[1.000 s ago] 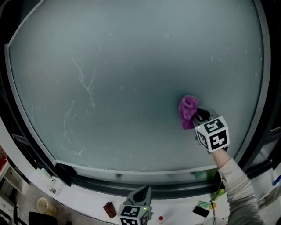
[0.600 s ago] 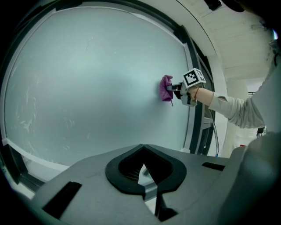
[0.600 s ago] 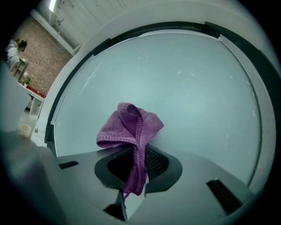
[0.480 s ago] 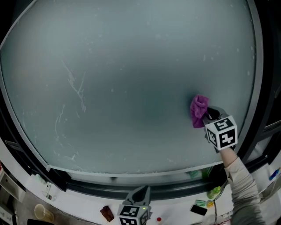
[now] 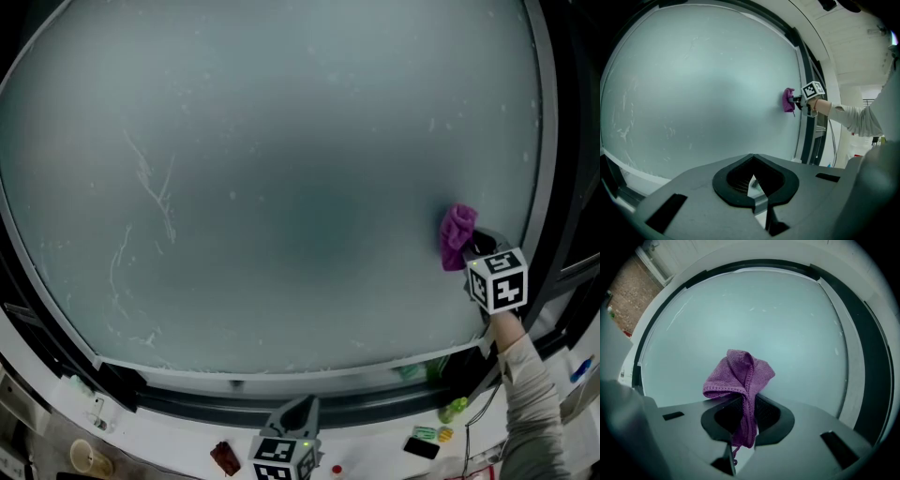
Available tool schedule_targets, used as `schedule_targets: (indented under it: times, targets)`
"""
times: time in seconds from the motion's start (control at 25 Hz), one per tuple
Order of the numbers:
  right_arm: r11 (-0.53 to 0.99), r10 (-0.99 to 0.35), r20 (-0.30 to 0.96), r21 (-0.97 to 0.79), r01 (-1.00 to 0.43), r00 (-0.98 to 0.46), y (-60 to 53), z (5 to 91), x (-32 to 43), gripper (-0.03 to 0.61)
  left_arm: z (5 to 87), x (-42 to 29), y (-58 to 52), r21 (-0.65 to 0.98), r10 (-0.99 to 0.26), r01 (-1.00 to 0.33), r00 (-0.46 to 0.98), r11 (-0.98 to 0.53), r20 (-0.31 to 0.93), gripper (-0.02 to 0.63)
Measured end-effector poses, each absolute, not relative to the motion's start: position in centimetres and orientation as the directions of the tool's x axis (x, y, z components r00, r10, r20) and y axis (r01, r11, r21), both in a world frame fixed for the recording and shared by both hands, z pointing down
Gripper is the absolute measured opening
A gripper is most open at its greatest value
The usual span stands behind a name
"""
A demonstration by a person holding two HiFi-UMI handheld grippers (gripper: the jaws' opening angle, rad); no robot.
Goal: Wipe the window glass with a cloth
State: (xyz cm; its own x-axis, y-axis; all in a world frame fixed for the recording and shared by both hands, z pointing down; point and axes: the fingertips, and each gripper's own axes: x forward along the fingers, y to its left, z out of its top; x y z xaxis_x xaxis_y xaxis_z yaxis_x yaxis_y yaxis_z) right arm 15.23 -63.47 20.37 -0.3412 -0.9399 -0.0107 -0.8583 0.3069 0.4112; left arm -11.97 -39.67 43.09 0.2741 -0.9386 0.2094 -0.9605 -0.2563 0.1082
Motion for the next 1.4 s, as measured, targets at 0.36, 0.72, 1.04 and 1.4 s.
schedule_targets:
  times: [0.36,0.72,1.04,1.4]
  targets:
    - [0.256,-0.959,-0.007,0.399,-0.881,-0.282,-64.4,20.6,18.7,0.051,43.2,-11.3,-39.8,0.105,-0.938,-0.961,0.273,-0.256,0.211,0.005]
    - [0.278,-0.949,-0.036,0.376,-0.884,-0.313,-63.0,20.6,17.9,0.051,43.3,-11.0,-39.6,0.101,-0.939,-0.963,0.267,-0.251,0.214,0.005]
    - [0.416,-0.887,-0.064,0.316,-0.853,-0.456,-57.0,23.3,12.3,0.051,43.3,-11.3,-38.5,0.099,-0.94,-0.964,0.264,-0.248,0.215,0.005]
    - [0.569,-0.815,-0.016,0.157,-0.807,-0.579,-48.8,29.9,5.7,0.051,42.7,-12.4,-35.1,0.096,-0.941,-0.963,0.265,-0.25,0.21,0.005]
